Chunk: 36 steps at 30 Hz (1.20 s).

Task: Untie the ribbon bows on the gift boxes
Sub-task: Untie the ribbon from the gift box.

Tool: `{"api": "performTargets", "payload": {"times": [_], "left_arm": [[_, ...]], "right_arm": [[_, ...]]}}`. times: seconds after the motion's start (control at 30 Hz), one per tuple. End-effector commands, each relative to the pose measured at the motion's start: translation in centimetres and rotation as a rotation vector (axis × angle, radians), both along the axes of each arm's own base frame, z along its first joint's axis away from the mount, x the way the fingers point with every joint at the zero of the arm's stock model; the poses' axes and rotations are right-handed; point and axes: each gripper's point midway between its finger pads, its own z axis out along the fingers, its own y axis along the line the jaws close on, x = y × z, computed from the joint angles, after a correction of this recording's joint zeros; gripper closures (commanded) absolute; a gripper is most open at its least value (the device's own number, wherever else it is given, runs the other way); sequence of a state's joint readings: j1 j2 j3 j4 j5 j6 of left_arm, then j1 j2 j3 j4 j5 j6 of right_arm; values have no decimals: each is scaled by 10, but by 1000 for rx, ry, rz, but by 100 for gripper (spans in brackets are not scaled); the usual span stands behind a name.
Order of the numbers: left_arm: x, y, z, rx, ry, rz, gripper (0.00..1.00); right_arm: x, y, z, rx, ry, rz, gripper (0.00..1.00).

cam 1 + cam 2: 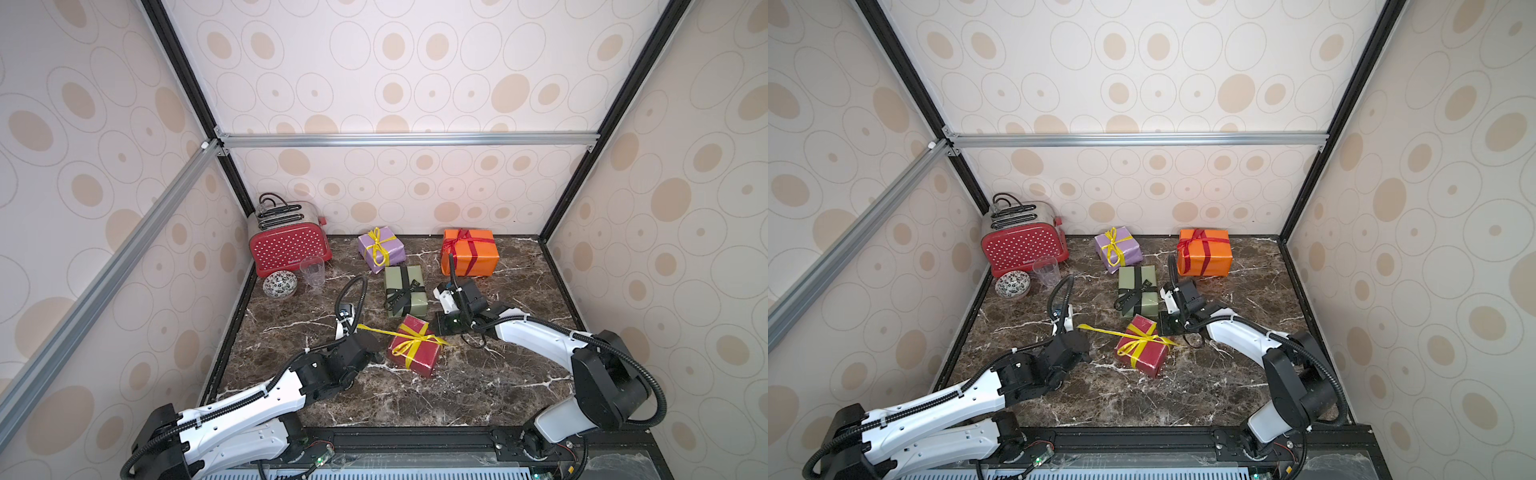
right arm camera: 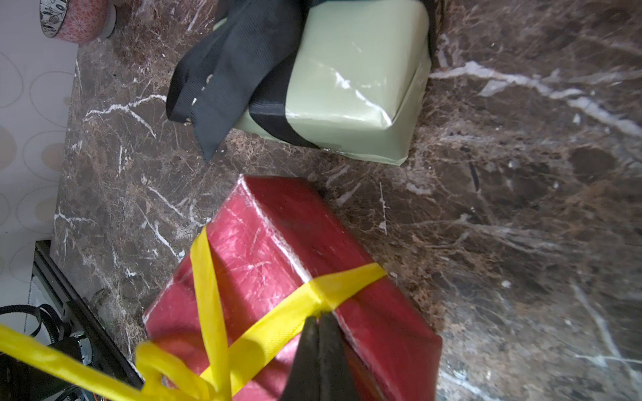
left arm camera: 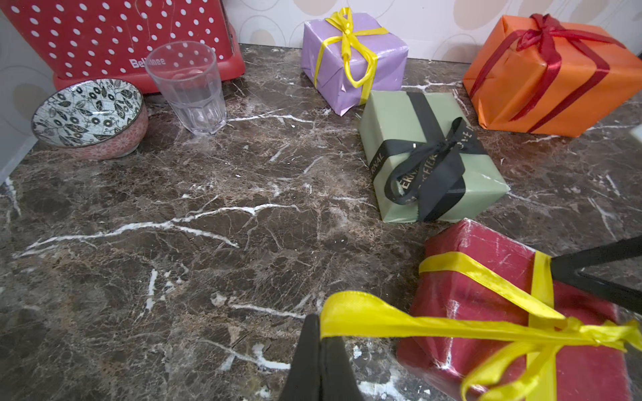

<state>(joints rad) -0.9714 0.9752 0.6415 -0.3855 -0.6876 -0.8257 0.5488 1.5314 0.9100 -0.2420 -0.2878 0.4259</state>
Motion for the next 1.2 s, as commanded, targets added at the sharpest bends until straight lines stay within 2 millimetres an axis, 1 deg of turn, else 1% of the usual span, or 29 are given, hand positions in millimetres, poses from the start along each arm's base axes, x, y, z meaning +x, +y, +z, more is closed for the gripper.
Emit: {"api": "performTargets", "payload": {"times": [0.0,0.03,0.1,0.17,0.23,0.27,0.33,0.4,0.43,0.47,0.5,0.53,0.57,0.6,0.67,0.7,0.77,0.8,0.83,0.87,0.93,1.0,1.03,1.07,1.1,1.17], "left_arm": [[2,18,1,14,-22,100,100],[2,19,1,13,-22,104,98],[3,19,2,14,-22,107,87],[4,17,4,12,-22,94,81],[6,12,7,8,-16,61,70],[7,6,8,8,-9,26,62],[9,1,14,10,3,-8,54],[10,-3,22,14,22,-44,46],[11,-3,27,9,31,-53,42],[11,-2,32,7,44,-61,35],[13,-1,39,4,53,-78,26],[14,-2,44,12,64,-100,21],[16,-3,54,17,77,-123,16],[17,-5,61,22,102,-152,9],[17,-3,70,71,173,-198,5],[16,-3,75,97,196,-222,2],[16,-5,75,156,243,-259,1],[16,-6,72,176,265,-270,1],[15,-11,68,178,286,-295,1],[13,-19,60,174,315,-343,1],[8,-35,43,155,381,-415,3],[3,-50,21,125,457,-475,9],[0,-59,10,99,500,-505,13],[-5,-69,3,66,544,-536,17],[-10,-76,1,44,579,-573,20],[-15,-84,-2,14,602,-614,22]], "right_arm": [[-28,-27,-49,-142,141,-15,100],[-29,-26,-49,-139,141,-12,100],[-29,-25,-48,-132,138,-10,99],[-29,-24,-47,-122,135,-7,99],[-28,-23,-45,-110,127,-7,97],[-28,-22,-44,-104,123,-6,96],[-27,-21,-39,-90,105,-6,93],[-25,-19,-30,-69,73,-11,89],[-23,-19,-26,-59,61,-18,84],[-22,-20,-21,-49,48,-34,76],[-20,-21,-16,-40,39,-54,70],[-18,-20,-11,-25,37,-63,69],[-18,-20,-4,-8,39,-71,68],[-16,-19,4,11,37,-79,67],[-14,-22,19,30,31,-99,66],[-13,-25,28,32,19,-120,66],[-9,-43,48,6,-42,-213,67],[-11,-51,57,14,-80,-251,68],[-15,-54,65,47,-110,-264,69],[-22,-54,73,97,-138,-260,70],[-41,-46,82,205,-168,-194,73],[-65,-36,82,264,-145,-105,73],[-78,-33,76,257,-122,-70,74],[-89,-32,69,232,-102,-41,74],[-99,-30,63,209,-89,-8,74],[-115,-23,50,141,-83,57,76]]}}
